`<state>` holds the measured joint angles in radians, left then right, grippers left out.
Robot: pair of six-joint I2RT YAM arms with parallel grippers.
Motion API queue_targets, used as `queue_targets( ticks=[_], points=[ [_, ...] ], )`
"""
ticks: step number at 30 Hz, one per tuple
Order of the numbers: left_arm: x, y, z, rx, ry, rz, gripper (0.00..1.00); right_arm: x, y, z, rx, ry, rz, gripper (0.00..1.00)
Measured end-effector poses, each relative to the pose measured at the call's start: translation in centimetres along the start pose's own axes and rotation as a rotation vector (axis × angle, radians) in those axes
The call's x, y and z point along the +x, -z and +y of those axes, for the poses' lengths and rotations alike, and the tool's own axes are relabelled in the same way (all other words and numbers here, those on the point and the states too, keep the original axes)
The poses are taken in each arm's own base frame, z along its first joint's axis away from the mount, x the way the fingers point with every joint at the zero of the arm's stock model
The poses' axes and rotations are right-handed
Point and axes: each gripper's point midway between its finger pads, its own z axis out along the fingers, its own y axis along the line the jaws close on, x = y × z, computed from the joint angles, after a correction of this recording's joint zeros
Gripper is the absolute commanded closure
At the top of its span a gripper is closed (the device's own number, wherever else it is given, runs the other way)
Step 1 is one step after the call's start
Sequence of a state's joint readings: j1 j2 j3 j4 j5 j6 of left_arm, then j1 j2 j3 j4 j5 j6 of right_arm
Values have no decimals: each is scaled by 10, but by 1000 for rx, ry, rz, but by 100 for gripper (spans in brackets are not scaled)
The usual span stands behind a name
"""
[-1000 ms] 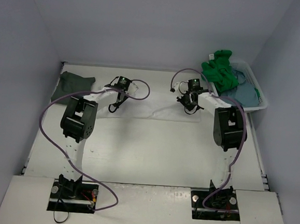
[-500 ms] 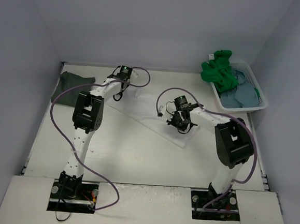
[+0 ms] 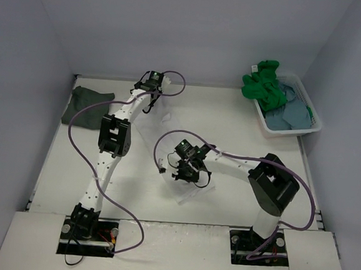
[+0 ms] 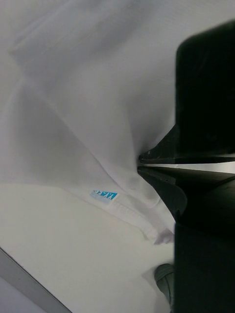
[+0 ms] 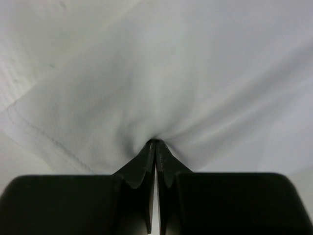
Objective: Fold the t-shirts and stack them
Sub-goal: Rotate the rectangle-folded T-shirt at the center of the board.
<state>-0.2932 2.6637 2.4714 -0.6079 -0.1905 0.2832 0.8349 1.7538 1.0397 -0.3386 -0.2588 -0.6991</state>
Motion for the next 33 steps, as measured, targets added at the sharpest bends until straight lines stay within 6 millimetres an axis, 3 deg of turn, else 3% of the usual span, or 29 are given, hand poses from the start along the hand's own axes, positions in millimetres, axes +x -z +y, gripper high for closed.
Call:
queue_targets(
  ticks=[5, 10, 13, 16, 18, 20, 23, 26, 28, 31, 33],
  points=[
    [-5, 0, -7, 12, -4, -10, 95, -27, -7, 36, -58, 72, -30, 100],
    [-11, 2, -15, 19, -25, -23, 91, -39, -10, 60, -98, 108, -46, 98],
    [-16, 2, -20, 25, -44, -32, 88, -41, -10, 64, -109, 107, -48, 93],
    [-24, 2, -27, 29, -56, -53, 87, -41, -9, 65, -116, 97, -41, 80],
    [-28, 2, -31, 31, -59, -64, 86, -42, -8, 65, -120, 92, -35, 78],
    [-31, 3, -34, 33, -61, -73, 77, -41, -7, 65, -120, 87, -31, 76],
    [-36, 4, -35, 39, -52, -89, 70, -41, -3, 56, -110, 63, -32, 73],
    [-42, 9, -35, 47, -44, -110, 51, -43, 8, 27, -70, 3, -68, 68],
    [-46, 16, -33, 50, -35, -119, 47, -42, 19, 2, -29, -51, -101, 66],
    [-60, 39, -23, 47, -17, -153, 46, -41, 39, -34, 40, -114, -154, 64],
    [-76, 67, -9, 37, -3, -192, 45, -42, 54, -50, 83, -132, -187, 64]
  ],
)
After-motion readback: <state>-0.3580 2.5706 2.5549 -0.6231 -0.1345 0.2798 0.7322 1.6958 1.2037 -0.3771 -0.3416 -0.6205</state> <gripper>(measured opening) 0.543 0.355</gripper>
